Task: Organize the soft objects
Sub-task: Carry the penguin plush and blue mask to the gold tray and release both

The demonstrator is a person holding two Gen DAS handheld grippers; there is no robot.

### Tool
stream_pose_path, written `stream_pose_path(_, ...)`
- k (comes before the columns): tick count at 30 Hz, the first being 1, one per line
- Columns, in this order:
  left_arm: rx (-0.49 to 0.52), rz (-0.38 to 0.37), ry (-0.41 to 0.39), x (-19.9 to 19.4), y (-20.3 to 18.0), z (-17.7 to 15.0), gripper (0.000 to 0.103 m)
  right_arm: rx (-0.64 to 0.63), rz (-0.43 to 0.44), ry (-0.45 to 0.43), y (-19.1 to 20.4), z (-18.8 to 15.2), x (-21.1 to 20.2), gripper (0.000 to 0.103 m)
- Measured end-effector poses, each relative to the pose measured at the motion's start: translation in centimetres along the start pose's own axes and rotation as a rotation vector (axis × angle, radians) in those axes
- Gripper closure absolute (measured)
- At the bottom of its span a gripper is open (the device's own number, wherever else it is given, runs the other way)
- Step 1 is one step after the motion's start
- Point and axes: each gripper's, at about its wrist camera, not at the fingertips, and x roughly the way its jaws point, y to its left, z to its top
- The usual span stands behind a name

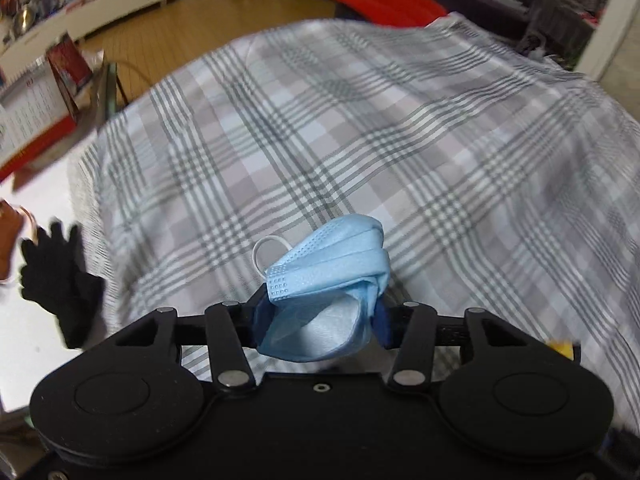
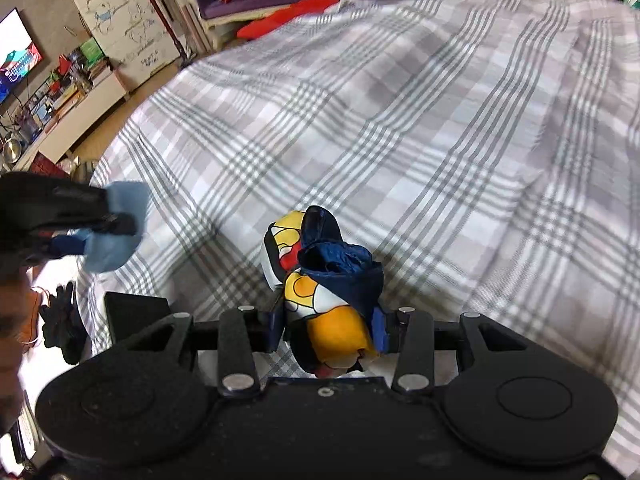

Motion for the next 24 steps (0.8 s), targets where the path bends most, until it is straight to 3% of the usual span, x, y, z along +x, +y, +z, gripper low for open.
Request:
stream_pose_path(5, 0.04, 0.013, -0.039, -6.4, 1.8, -2.8, 0.053, -0.034, -0.027, -0.057, 1.4, -1.5, -3.9, 0.062)
stream_pose_path(11, 0.082, 0.037, -0.053, -11.7, 4.9, -7.9, 0.053, -0.09, 0.0, -0.045, 4.1, -5.8, -8.3, 0.062)
stream_pose_path(17, 0.058, 0.018, -0.027, -14.7, 9.0, -13.2, 0.054, -0.16, 0.067, -0.032, 6.8, -10.0, -12.3, 0.062)
stream_pose_path(24, 0.014, 0.066, -0.017, -15.7, 13.3, -18.7, 0.054, -0.236, 0.138, 0.019, 9.3, -14.4, -15.2, 0.062)
